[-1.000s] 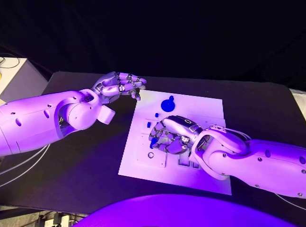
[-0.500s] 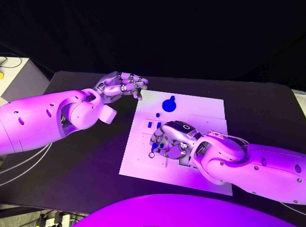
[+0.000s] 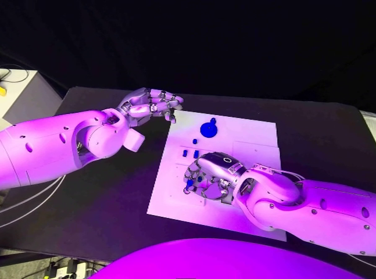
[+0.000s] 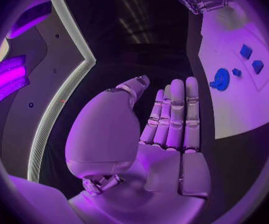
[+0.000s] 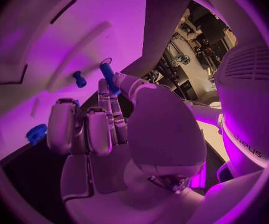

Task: Assemble the parts on the task board

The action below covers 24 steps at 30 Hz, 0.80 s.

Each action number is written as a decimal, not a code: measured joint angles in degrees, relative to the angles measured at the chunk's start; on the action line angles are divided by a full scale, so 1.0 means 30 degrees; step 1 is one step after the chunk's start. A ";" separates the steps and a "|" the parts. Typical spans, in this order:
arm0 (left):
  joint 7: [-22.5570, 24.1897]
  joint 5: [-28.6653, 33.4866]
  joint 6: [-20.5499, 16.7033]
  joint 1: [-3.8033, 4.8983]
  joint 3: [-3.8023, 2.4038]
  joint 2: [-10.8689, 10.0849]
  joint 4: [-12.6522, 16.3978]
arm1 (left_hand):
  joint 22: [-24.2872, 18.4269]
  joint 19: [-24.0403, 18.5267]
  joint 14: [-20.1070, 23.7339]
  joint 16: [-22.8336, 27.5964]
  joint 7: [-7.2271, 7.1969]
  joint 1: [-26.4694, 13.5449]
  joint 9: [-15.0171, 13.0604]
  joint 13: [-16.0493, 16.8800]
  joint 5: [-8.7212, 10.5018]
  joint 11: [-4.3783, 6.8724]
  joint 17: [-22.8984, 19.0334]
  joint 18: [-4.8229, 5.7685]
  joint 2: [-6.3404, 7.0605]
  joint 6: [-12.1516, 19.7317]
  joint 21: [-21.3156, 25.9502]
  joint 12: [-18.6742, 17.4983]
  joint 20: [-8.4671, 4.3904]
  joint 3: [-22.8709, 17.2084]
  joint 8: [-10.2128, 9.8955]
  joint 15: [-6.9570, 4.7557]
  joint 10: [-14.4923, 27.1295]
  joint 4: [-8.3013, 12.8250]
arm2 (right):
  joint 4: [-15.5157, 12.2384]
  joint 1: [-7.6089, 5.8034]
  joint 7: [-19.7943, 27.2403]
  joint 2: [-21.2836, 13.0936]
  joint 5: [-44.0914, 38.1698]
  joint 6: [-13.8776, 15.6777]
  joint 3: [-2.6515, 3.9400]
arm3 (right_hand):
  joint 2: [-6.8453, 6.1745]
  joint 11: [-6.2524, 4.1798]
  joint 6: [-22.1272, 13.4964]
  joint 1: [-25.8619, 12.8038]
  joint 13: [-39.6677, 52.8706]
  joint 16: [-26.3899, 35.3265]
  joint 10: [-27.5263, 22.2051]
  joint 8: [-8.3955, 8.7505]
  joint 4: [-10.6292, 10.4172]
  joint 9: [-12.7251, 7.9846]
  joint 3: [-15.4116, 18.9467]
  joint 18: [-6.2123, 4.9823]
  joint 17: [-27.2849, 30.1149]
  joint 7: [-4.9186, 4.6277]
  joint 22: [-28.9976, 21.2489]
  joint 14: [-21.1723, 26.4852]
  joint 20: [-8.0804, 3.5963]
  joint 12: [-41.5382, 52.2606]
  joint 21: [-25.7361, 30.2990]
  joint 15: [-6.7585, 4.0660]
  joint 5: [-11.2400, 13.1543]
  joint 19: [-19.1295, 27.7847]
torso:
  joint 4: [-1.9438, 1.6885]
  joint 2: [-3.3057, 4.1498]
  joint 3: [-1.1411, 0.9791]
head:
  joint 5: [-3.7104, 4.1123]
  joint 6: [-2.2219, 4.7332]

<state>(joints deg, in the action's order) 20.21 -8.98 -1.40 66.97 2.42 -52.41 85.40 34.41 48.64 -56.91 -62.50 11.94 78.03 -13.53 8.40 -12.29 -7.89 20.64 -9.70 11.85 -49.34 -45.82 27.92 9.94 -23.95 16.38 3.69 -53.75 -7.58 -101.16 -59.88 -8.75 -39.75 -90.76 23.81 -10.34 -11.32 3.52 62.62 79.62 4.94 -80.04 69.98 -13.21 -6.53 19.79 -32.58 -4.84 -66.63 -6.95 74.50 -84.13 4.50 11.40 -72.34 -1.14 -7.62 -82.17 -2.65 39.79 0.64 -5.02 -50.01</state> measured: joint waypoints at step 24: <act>-0.0044 0.0007 0.0006 -0.0004 0.0000 0.0002 -0.0006 | -0.0034 0.0000 0.0000 0.0000 0.0000 0.0000 0.0014 -0.0003 0.0000 0.0000 0.0000 -0.0001 0.0000 0.0000 0.0000 -0.0001 0.0000 0.0082 0.0000 0.0000 0.0000 -0.0082 | 0.0117 0.0220 -0.0322 0.0358 -0.0582 -0.0218 0.0034 | -0.0084 -0.0070 -0.0115 -0.0078 0.0011 0.0000 0.0070 -0.0031 0.0077 0.0522 -0.0076 -0.0002 0.0051 0.0013 0.0015 0.0000 0.0000 0.0023 -0.0001 0.0000 -0.0091 0.0000 | -0.0011 -0.0005 -0.0004 | -0.0051 0.0000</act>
<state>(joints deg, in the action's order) 20.08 -8.96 -1.38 66.96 2.42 -52.40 85.38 34.30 48.64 -56.91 -62.50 11.94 78.03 -13.49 8.39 -12.30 -7.89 20.64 -9.70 11.85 -49.34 -45.82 27.91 9.94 -23.70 16.38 3.69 -53.75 -7.83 -100.80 -59.22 -9.72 -38.68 -92.50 23.15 -10.24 -11.58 3.31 62.27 79.38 4.98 -80.04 70.19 -13.30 -6.30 21.36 -32.81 -4.84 -66.48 -6.91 74.55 -84.13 4.50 11.47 -72.34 -1.14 -7.90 -82.18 -2.68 39.78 0.63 -5.17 -50.01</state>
